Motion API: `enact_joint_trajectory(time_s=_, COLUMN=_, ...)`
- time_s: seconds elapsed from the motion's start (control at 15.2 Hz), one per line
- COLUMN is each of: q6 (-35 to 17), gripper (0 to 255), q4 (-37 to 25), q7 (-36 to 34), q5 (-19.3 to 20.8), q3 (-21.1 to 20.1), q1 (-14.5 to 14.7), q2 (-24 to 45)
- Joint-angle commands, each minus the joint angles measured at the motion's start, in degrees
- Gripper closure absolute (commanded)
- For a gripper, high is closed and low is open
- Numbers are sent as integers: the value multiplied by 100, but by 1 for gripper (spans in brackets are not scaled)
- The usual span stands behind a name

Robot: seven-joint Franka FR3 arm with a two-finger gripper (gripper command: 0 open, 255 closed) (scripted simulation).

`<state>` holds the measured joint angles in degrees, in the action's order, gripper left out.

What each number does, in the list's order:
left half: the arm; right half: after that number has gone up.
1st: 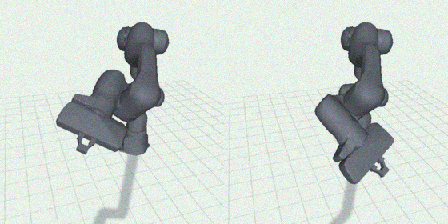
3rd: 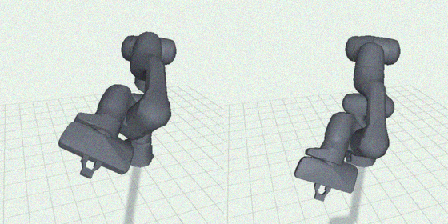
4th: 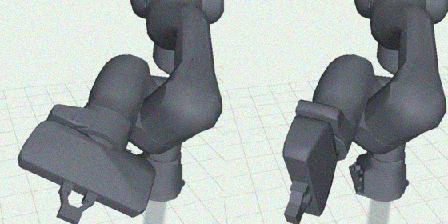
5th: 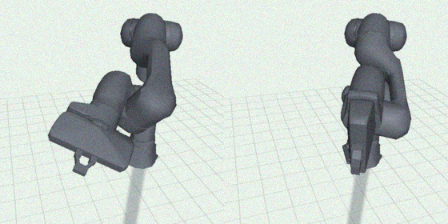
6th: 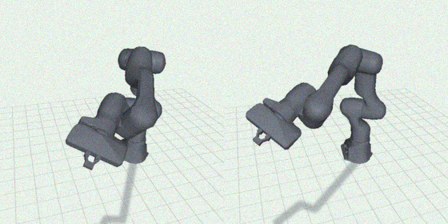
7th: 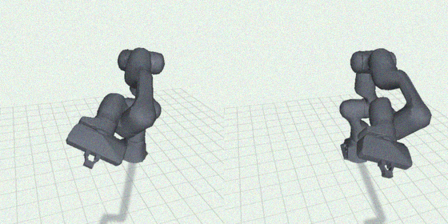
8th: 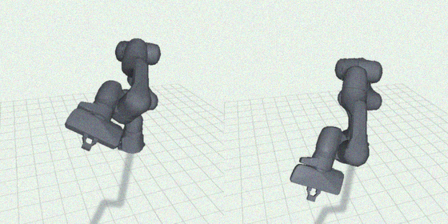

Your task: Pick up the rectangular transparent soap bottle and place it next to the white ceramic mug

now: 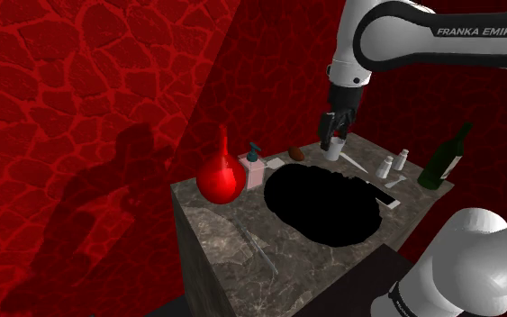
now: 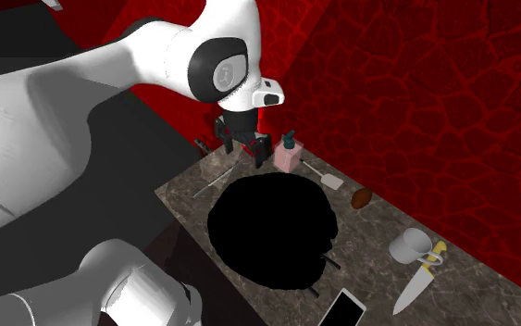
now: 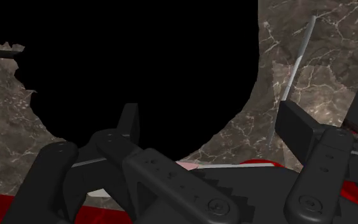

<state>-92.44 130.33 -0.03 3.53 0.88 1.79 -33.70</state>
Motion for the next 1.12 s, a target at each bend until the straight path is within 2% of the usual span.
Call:
enact_joint_trajectory(time_s=0.0, q6=-257, gripper=0, q4=-176, q7=61, q5=-7, q3=46, q1=4, q2=430)
enact_joint_trajectory(time_s=0.53, q6=-1016, gripper=0, q4=-1122, q7=242, q5=-138, q3=132, q1=47, q2=2175)
enact_joint_trajectory(time_s=1.06, q6=-1330, gripper=0, q4=-2564, q7=445, q5=-329, q3=150, q1=53, q2=3976)
